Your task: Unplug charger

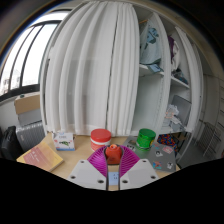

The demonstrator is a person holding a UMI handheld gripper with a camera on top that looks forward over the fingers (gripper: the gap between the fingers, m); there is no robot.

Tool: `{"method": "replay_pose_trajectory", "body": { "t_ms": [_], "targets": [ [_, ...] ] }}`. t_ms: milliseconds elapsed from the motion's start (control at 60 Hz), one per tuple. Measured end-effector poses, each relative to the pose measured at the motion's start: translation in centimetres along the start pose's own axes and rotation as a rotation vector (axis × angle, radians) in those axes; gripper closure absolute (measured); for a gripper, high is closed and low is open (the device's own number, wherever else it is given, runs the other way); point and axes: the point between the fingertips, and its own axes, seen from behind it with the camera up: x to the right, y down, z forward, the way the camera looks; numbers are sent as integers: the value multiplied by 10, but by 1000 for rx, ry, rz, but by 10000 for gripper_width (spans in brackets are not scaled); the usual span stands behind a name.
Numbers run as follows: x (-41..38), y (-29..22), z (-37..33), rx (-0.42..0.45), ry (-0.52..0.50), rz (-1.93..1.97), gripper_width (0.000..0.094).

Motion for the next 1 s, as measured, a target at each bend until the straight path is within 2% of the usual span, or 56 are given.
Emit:
{"method": "replay_pose_trajectory", "body": {
  "t_ms": [17,133,400,517,717,767,867,933,1000],
  "targets": [
    [6,-12,-14,28,10,-1,814],
    [23,3,-17,5,-1,111,814],
    [108,84,-7,-117,64,138,795],
    [123,116,8,-171,36,145,757],
    [129,172,25,-323,10,113,701],
    [128,172,28,-309,10,123,678],
    [129,175,27,-324,11,143,601],
    [135,182,24,-364,48,150,386],
    [141,181,19,-366,91,177,180]
  ]
}}
